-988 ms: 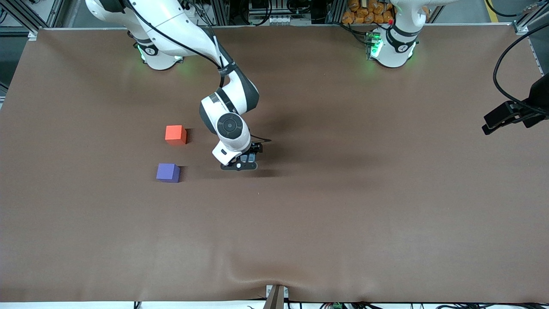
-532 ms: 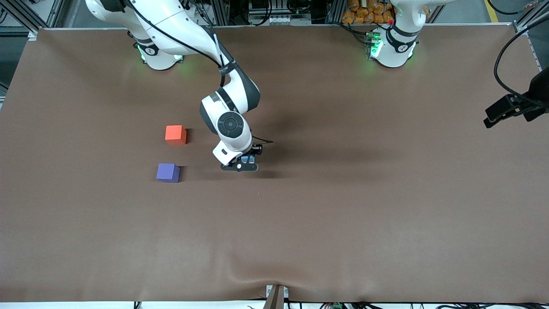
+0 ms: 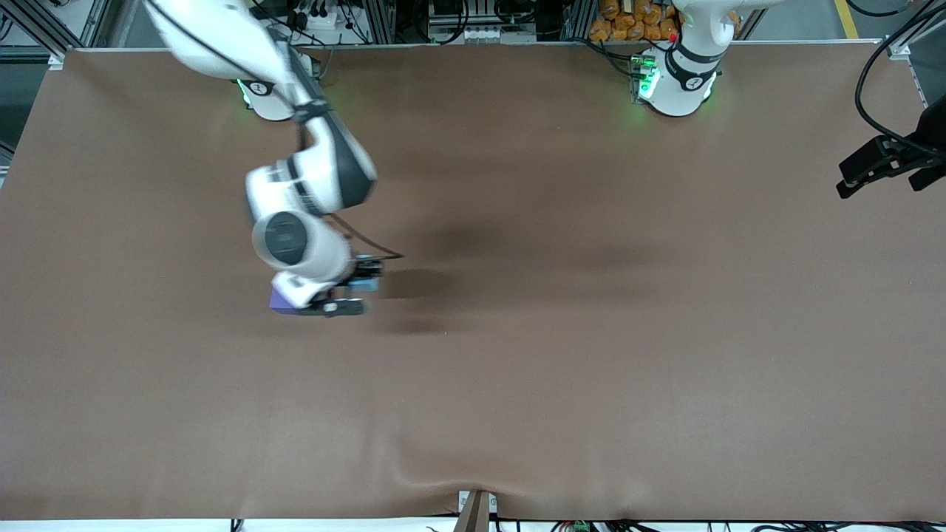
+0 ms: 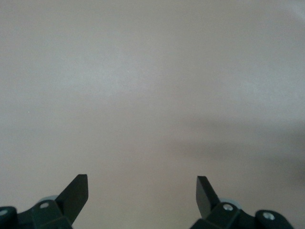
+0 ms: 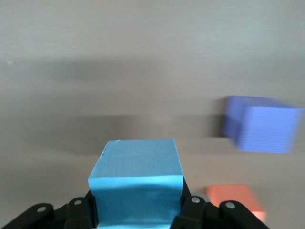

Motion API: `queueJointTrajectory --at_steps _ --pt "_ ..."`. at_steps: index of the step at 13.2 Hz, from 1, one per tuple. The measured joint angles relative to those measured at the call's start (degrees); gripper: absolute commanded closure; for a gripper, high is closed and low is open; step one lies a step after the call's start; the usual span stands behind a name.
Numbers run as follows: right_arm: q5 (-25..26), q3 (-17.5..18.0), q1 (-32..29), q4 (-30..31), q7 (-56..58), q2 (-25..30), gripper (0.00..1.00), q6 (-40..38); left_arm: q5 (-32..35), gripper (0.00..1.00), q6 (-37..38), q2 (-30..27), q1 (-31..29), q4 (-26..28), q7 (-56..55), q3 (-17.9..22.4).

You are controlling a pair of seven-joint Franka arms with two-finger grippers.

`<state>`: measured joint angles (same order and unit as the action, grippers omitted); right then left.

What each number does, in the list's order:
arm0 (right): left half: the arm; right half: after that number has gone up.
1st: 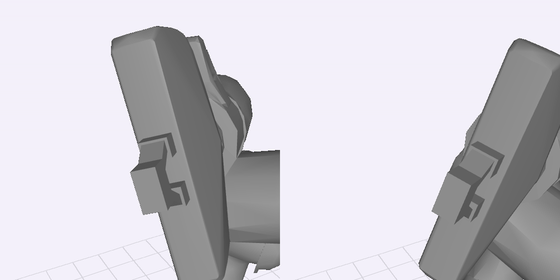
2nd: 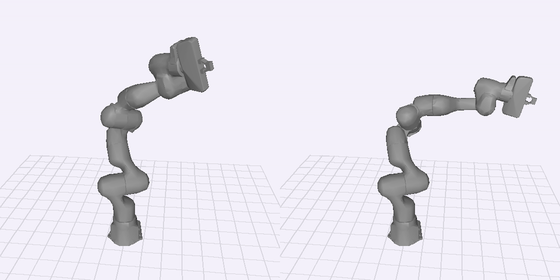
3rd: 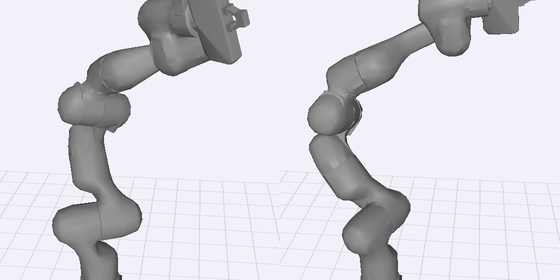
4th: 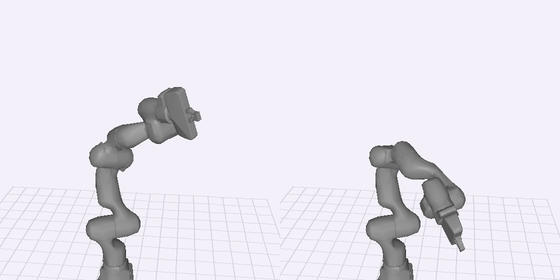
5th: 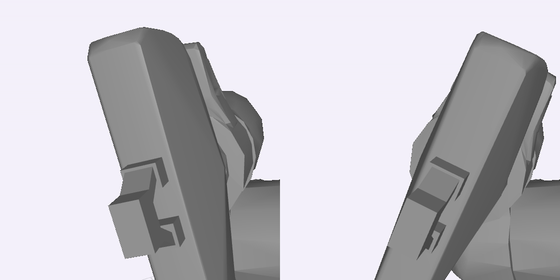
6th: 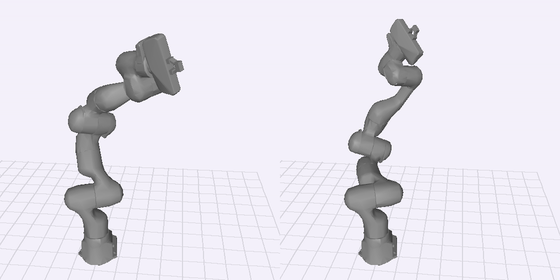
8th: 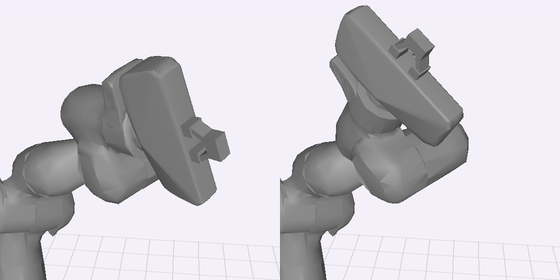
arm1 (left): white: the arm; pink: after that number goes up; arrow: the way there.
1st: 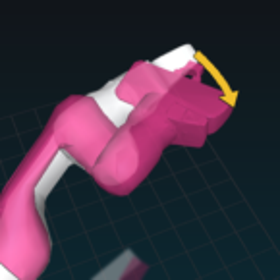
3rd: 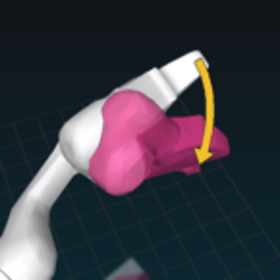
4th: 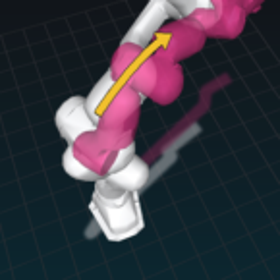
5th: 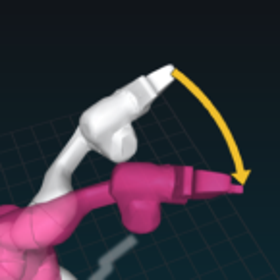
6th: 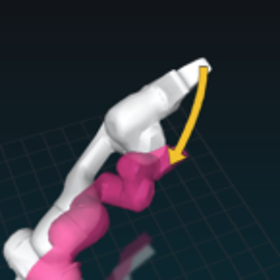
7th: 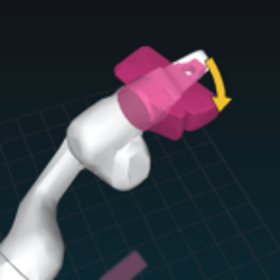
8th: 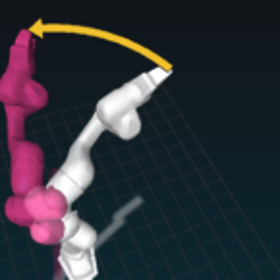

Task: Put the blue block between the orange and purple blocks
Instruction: 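Carry the blue block with the right gripper between orange and purple blocks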

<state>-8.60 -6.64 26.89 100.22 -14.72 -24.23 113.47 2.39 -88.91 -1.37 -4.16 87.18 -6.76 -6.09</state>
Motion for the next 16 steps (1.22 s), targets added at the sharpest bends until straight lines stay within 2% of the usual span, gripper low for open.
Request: queueJointTrajectory --at_steps 3,8,16 --pt "0.1 -0.1 -6.1 7.9 5.6 5.0 0.70 0.0 0.0 0.00 0.2 -0.1 0.0 0.0 0.0 -0.2" --pt "0.3 -0.1 -11.1 15.9 9.9 5.9 0.73 6.1 0.0 0.00 0.2 -0.1 0.0 0.0 0.0 -0.5" --pt "0.3 0.1 -11.3 18.1 9.8 5.2 0.73 9.0 0.0 0.00 0.2 -0.3 0.0 -0.1 0.0 -0.7"
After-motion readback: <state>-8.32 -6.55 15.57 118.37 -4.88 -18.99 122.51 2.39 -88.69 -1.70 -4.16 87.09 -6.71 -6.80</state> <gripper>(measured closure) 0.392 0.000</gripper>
